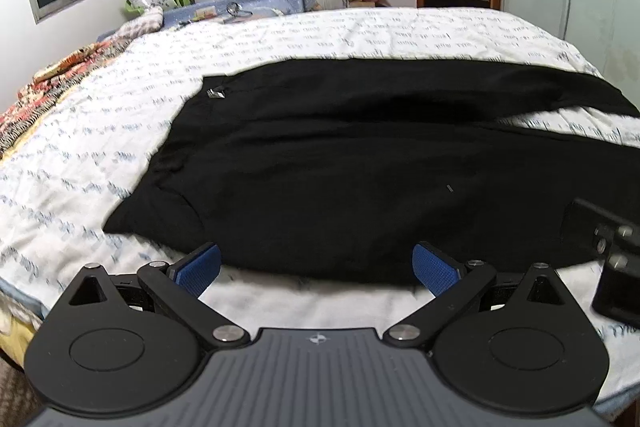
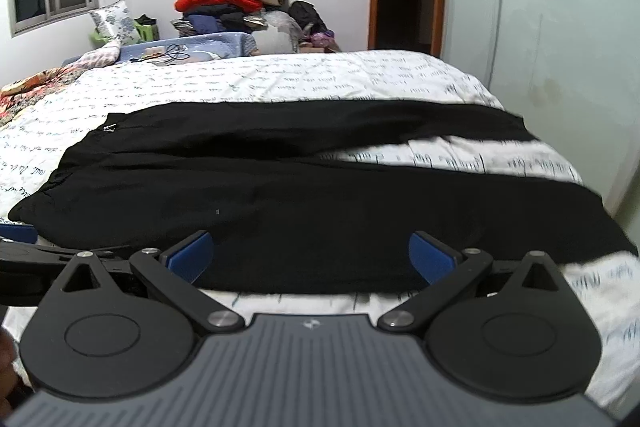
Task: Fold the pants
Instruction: 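Lower both grippers to the trouser leg ends and close on them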
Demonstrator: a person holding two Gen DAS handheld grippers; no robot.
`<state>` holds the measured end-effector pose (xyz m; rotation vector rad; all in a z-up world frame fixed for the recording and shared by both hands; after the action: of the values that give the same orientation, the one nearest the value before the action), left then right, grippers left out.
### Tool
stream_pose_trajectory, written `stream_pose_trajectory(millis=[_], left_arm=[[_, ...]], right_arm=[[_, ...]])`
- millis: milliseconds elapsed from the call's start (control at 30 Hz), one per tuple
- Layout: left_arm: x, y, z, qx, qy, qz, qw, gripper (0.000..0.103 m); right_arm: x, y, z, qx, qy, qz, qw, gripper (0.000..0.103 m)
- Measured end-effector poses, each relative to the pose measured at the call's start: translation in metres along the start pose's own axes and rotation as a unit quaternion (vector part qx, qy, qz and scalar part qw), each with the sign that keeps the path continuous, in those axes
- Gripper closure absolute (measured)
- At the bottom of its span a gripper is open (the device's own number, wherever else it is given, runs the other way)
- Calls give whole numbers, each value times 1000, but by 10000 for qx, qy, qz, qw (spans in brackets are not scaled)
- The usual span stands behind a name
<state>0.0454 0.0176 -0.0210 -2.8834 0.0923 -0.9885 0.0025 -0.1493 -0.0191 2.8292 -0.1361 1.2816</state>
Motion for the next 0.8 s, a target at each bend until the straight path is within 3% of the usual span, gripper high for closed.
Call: stream_pose_trajectory(millis=[167,267,400,500,600,700,800], left_arm=[[38,-39,16,91,82,-129,9998,0],[67,-72,36,272,125,-108,9995,0],[111,-114,72,23,-18,17,10000,0],[148,-141,108,-306,-145,122,9994,0],[180,-159,147,-491,-140,452,9977,0],[206,-172,186,-629,-60,675,9957,0],[226,-184,223,-784,-49,743,9941,0]], right_arm=[[36,-8,10,335,518,-594,9963,0],[62,-20,27,754,774,-1349,9850,0],[105,-35,70,1138,575,-1903,9734,0],[148,-43,115,1246,343,-1924,9728,0],[188,-47,168,1671,-60,-1955,9663,0],[213,-52,221,2003,-388,-2207,9538,0],[230,-62,265,2003,-518,-2516,9455,0]])
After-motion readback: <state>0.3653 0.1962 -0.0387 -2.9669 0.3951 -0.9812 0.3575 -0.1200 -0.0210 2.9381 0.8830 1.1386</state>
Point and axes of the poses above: each gripper's, at about its wrist camera, not at the fingertips, and z roughly the way its jaws point, y to its right, x to its top, the point moved 4 cm from there along z, roughly the way its jaws point, and after that the axes turned 9 degrees about -y, right-handed, at the moved point
